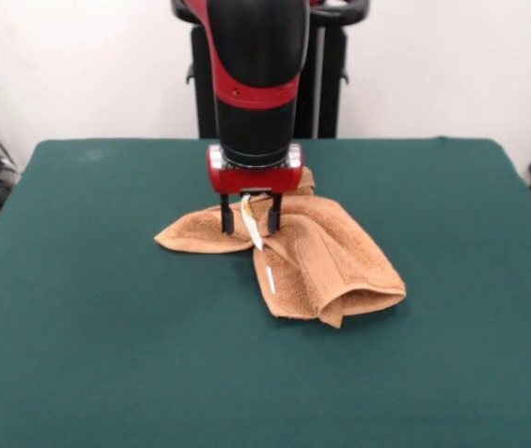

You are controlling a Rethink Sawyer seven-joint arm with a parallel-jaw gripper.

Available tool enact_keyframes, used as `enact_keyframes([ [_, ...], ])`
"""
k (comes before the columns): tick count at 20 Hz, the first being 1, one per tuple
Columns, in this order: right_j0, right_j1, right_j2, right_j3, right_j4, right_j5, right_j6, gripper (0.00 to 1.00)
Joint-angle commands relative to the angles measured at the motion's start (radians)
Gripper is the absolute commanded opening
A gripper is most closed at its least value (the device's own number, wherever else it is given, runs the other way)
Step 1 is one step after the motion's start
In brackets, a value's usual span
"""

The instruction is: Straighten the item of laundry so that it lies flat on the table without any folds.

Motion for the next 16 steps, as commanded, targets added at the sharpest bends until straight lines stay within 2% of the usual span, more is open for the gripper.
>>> enact_keyframes([
  [1, 0.013, 0.028, 0.129, 0.084, -0.064, 0.004, 0.334, 1.0],
  [9, 0.07, 0.03, 0.085, 0.118, -0.056, -0.08, 0.385, 1.0],
  [16, 0.133, 0.056, 0.029, 0.116, -0.07, -0.104, 0.474, 1.0],
])
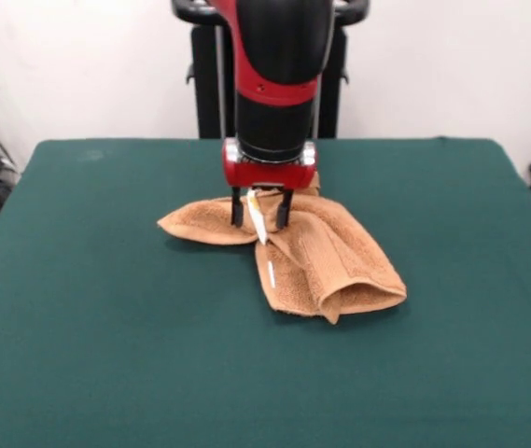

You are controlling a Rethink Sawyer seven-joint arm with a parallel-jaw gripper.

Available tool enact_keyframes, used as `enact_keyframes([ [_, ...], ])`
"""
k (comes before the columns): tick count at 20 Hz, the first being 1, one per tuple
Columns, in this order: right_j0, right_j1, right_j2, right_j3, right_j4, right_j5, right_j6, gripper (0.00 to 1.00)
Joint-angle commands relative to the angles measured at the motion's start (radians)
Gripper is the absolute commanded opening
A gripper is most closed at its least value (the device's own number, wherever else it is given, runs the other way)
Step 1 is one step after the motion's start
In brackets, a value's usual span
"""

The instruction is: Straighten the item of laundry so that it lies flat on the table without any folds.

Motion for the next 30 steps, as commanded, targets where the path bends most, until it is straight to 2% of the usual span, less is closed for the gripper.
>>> enact_keyframes([
  [1, 0.076, 0.055, 0.044, 0.087, -0.066, -0.063, 0.399, 1.0],
  [4, 0.094, 0.068, 0.009, 0.063, -0.094, -0.056, 0.412, 1.0],
  [10, 0.146, 0.125, -0.129, -0.053, -0.181, -0.019, 0.444, 1.0],
  [15, 0.123, 0.095, -0.094, -0.036, -0.201, -0.082, 0.452, 1.0],
  [20, 0.116, 0.091, -0.096, -0.044, -0.232, -0.074, 0.471, 1.0],
  [30, 0.068, 0.054, 0.001, 0.022, -0.235, -0.179, 0.48, 1.0],
])
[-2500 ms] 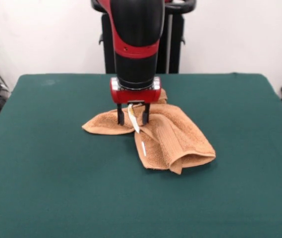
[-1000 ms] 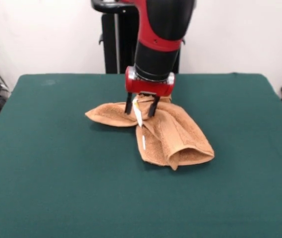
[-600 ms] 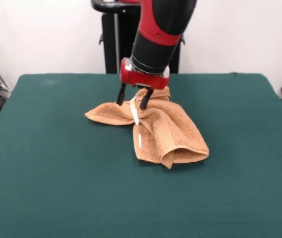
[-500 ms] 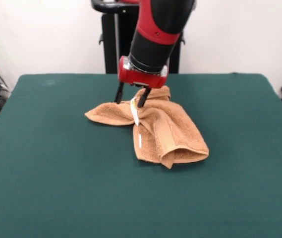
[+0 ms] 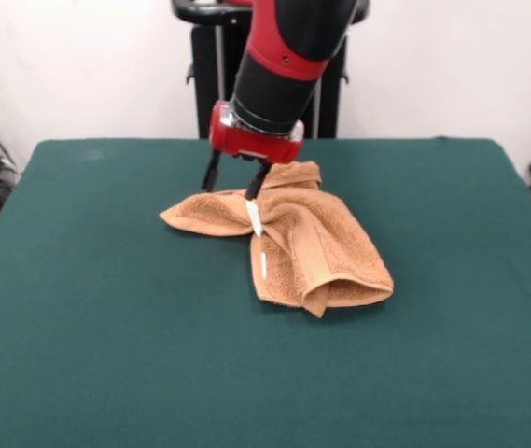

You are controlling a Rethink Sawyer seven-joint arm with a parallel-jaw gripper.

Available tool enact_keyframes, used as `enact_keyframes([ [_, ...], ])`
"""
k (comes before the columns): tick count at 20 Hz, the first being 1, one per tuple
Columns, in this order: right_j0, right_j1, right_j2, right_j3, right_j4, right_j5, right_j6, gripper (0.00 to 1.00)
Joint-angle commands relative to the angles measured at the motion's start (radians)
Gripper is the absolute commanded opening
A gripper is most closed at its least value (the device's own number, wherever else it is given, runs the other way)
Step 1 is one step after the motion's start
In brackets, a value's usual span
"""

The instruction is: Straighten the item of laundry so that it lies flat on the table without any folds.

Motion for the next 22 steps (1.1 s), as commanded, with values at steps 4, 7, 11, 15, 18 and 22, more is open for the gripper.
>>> enact_keyframes([
  [4, -0.045, 0.015, 0.18, 0.03, -0.03, -0.096, 0.309, 1.0],
  [7, -0.057, 0.01, 0.197, 0.034, -0.032, -0.091, 0.306, 1.0],
  [11, -0.052, 0.01, 0.196, 0.028, -0.03, -0.043, 0.319, 1.0],
  [15, -0.048, 0.008, 0.194, 0.02, -0.03, 0.012, 0.333, 1.0],
  [18, -0.028, 0.012, 0.182, 0.019, -0.023, 0.032, 0.361, 1.0],
  [22, -0.01, 0.009, 0.184, 0.029, -0.009, 0.041, 0.393, 1.0],
])
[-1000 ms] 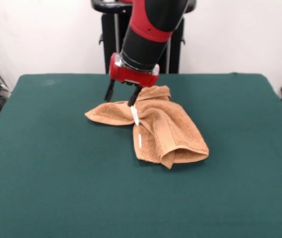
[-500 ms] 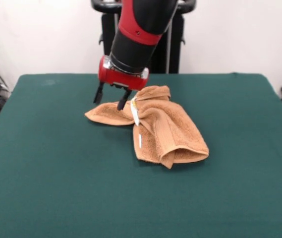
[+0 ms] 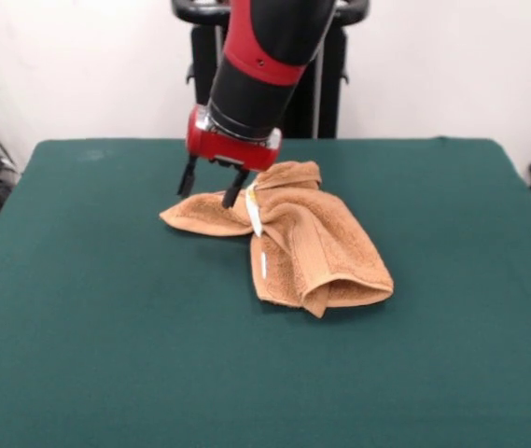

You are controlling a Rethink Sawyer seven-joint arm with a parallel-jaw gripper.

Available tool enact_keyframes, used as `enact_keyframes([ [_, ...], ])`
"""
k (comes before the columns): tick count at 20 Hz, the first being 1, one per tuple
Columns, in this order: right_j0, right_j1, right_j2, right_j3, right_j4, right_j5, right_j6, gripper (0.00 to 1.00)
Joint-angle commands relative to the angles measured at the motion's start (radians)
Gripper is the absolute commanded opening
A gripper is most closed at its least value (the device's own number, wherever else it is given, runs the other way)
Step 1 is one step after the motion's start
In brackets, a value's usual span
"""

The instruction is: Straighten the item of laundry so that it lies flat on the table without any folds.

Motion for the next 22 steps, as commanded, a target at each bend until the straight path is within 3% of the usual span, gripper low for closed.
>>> enact_keyframes([
  [1, 0.043, 0.015, 0.159, 0.032, -0.003, 0.112, 0.393, 1.0],
  [13, 0.048, 0.003, 0.211, 0.076, 0.037, 0.068, 0.431, 1.0],
  [22, 0.021, -0.002, 0.249, 0.094, 0.008, 0.067, 0.453, 1.0],
])
